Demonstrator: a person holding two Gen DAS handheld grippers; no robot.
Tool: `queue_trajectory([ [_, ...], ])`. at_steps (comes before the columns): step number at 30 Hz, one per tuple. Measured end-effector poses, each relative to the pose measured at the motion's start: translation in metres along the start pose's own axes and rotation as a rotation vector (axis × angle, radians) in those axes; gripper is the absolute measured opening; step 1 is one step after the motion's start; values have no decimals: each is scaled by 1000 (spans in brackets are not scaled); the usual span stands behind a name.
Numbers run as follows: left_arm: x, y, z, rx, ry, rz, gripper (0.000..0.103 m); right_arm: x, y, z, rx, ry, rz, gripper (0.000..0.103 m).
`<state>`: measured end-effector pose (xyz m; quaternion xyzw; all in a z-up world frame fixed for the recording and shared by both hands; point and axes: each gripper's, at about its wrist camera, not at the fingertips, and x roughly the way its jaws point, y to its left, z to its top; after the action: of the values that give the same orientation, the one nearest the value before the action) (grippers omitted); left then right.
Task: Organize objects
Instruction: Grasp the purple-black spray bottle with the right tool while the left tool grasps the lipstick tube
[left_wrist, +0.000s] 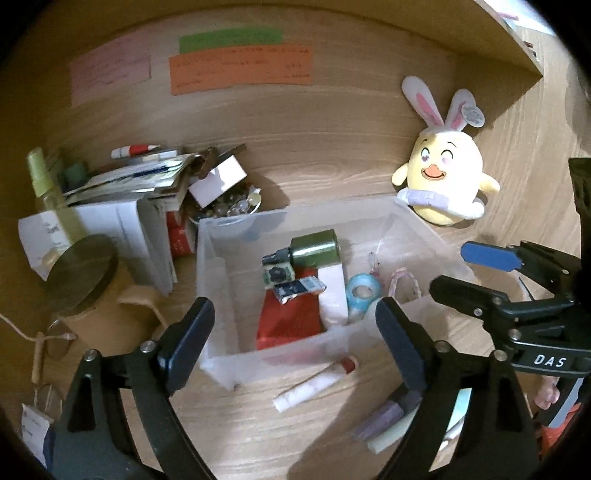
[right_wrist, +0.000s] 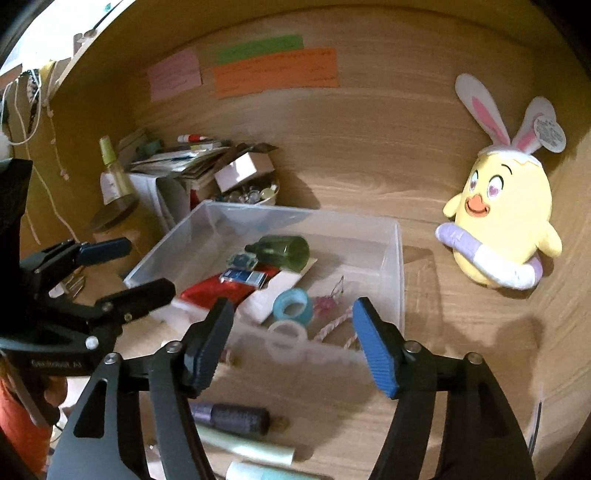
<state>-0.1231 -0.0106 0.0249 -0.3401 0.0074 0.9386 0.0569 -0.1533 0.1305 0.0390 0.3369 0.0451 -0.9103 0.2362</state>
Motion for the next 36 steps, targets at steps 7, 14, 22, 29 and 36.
queue_trajectory([
  [7, -4, 9, -23, -7, 41, -8, 90, 3, 17, -30, -13, 61, 16, 76],
  [14, 2, 18, -48, -24, 99, -12, 90, 21, 42, -59, -30, 141, 33, 83],
  [22, 6, 28, -69, -11, 147, -13, 90, 41, 63, -74, -68, 212, 17, 86],
  [29, 20, 30, -69, -11, 187, -71, 88, 53, 66, -78, -77, 258, -11, 89],
  [36, 38, 17, -64, 50, 219, -83, 77, 44, 59, -80, -45, 218, -1, 88],
])
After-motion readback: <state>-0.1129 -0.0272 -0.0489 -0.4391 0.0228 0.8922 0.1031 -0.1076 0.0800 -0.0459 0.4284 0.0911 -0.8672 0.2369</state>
